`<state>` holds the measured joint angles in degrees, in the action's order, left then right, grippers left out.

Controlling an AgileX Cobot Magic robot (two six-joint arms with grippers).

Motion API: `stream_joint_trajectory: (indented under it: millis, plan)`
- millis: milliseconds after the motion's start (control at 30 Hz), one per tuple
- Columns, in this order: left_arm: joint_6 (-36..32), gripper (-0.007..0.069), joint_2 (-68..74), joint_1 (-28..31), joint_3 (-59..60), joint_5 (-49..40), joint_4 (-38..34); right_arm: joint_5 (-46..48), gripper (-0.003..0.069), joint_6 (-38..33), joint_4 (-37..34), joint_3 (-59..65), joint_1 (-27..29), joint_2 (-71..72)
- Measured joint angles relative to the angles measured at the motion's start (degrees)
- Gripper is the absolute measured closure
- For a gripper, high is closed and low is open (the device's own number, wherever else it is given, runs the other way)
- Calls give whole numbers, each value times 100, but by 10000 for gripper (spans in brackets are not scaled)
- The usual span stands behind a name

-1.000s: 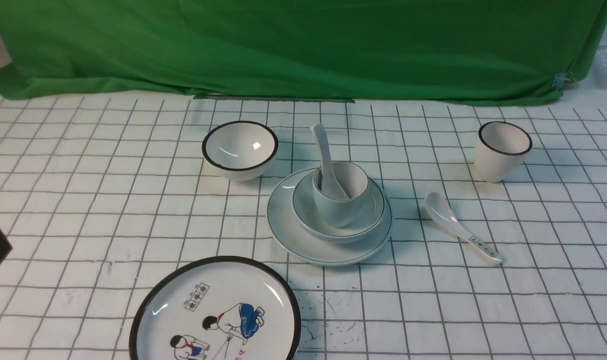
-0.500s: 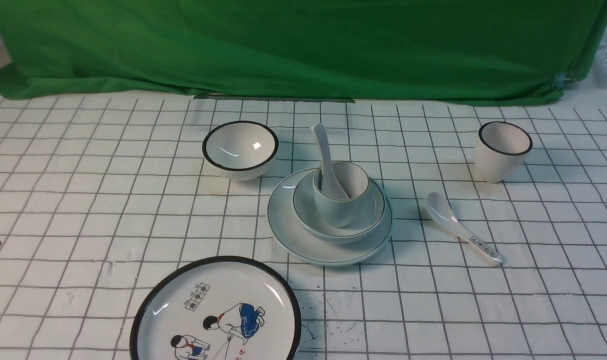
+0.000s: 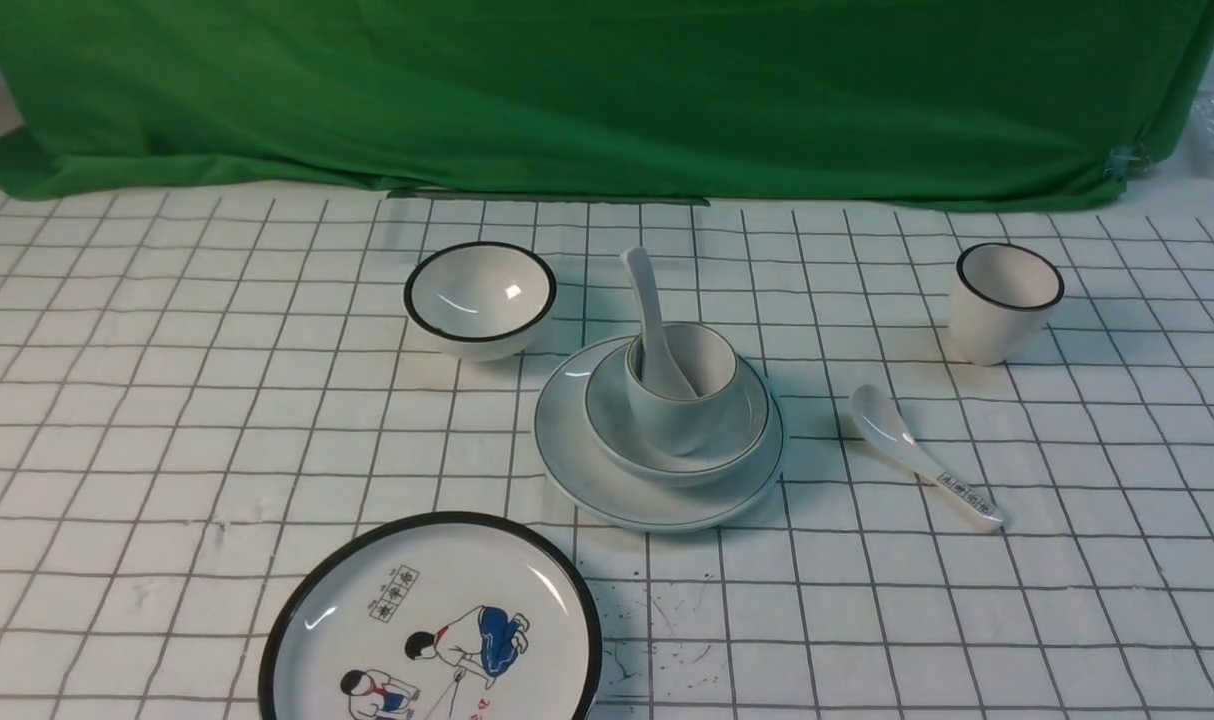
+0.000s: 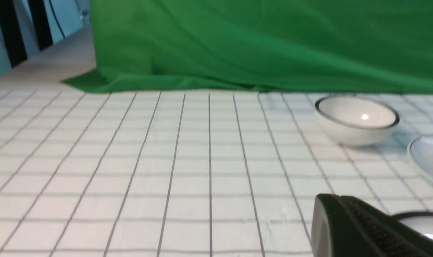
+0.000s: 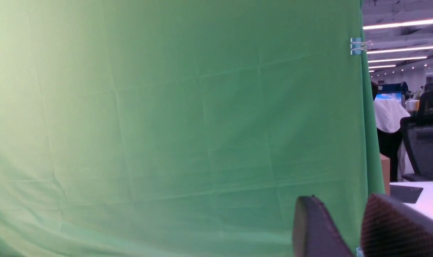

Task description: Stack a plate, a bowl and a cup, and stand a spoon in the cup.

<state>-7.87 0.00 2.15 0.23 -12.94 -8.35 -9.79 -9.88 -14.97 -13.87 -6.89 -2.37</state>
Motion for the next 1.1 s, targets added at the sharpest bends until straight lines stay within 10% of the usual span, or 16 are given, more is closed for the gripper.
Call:
stream_joint_trajectory:
  millis: [1100]
  plan:
    - [15, 622, -7, 12, 14, 25, -128, 181, 413, -267, 0, 0, 0, 0]
